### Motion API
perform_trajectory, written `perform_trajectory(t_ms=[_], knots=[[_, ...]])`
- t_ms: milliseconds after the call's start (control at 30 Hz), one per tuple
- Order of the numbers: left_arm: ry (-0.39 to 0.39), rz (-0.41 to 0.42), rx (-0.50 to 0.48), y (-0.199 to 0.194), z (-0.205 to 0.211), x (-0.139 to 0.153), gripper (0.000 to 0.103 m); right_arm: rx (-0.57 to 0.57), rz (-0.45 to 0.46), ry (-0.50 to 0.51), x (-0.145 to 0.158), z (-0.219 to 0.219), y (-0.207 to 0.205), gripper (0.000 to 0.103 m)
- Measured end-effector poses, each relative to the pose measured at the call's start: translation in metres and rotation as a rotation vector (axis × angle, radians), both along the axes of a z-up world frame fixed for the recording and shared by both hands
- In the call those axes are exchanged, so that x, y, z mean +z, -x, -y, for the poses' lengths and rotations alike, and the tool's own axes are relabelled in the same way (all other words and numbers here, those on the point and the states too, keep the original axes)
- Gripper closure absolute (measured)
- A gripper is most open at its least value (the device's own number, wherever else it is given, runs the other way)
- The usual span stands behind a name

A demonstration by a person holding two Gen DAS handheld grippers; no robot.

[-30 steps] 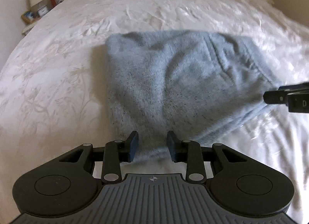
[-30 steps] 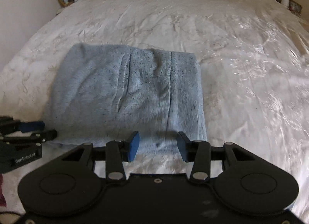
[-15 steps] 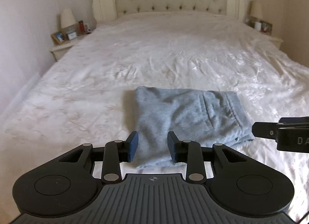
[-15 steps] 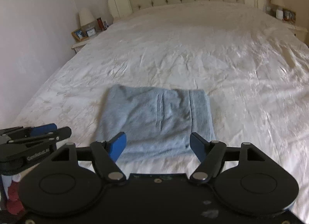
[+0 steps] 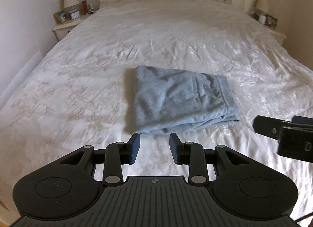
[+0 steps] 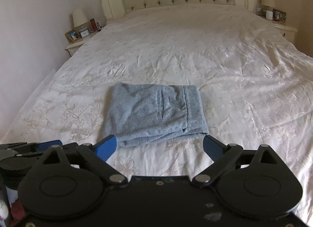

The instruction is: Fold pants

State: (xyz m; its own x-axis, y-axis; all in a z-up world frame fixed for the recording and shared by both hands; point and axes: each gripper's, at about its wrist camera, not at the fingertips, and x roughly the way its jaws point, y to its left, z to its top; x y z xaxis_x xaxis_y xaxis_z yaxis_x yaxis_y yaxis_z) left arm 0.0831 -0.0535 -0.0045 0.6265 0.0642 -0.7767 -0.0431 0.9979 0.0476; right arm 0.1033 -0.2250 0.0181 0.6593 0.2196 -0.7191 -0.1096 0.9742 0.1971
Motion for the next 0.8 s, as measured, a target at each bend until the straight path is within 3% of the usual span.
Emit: perform_trajectory(t_ms=[800], knots=[[0.017, -0.028, 0.049, 0.027, 0.003, 0.003, 0.071, -0.014, -0.070, 0.010, -0.005, 0.008, 0.032, 0.000]])
